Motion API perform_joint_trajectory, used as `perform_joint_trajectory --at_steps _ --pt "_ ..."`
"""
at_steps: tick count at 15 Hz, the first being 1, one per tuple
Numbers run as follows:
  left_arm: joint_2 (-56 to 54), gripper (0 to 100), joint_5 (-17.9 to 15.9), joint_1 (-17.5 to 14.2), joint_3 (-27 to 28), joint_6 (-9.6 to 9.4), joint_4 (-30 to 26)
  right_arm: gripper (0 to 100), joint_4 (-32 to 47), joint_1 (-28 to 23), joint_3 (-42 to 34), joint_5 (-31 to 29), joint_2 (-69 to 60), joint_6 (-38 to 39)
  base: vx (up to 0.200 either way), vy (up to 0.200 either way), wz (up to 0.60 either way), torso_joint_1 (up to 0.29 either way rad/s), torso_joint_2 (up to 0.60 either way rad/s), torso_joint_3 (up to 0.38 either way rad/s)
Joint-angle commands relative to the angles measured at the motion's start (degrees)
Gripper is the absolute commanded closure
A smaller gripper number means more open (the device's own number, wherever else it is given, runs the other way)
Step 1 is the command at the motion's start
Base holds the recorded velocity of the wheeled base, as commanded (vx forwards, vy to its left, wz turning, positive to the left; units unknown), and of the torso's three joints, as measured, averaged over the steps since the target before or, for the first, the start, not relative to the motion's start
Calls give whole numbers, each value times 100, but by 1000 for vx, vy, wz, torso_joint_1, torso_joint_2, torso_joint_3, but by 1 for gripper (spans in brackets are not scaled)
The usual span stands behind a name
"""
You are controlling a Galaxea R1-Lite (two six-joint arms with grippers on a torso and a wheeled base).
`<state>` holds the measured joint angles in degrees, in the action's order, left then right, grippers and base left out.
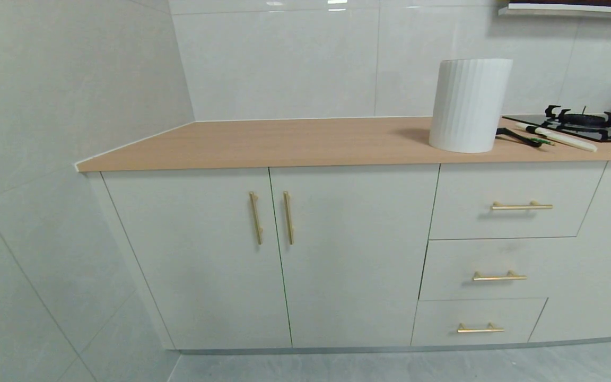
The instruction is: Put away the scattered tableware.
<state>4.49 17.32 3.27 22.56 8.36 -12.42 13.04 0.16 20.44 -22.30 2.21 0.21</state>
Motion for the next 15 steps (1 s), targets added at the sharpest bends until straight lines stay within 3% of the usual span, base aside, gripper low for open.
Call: perform_joint_trajectory --at_steps 1,2,4,5,6,9,12,14,15 --pt "-449 0 -265 -318 -323 -494 21 0 -4 -51 -225 -47 -221 14 0 0 0 0 0 0" --pt "-449 0 -150 -318 -789 -617 179 0 -39 -51 -752 -38 -212 -3 0 0 0 0 0 0" --pt "-449 0 -352 -318 -1562 -1012 618 0 -865 -42 -1596 278 -221 6 0 0 0 0 0 0" --pt "-449 0 -423 -318 -1756 -1109 776 0 -1199 -42 -1807 402 -221 -12 0 0 0 0 0 0" --pt "-449 0 -590 -318 -2256 -1337 1462 0 -1691 -42 -2044 806 -221 -73 0 0 0 0 0 0" --pt "-449 0 -1038 -318 -2256 -1232 1453 0 -1550 -42 -2036 1553 -212 -73 0 0 0 0 0 0" --pt "-449 0 -1811 -318 -2248 -1091 1207 0 -1181 -42 -2018 2300 -212 -258 0 0 0 0 0 0" --pt "-449 0 -1803 -318 -2256 -871 1216 0 -1296 -25 -2036 2291 -212 -267 0 0 0 0 0 0" --pt "-449 0 -1803 -318 -2248 -863 1216 0 -1296 -25 -2036 2291 -212 -188 0 0 0 0 0 0"
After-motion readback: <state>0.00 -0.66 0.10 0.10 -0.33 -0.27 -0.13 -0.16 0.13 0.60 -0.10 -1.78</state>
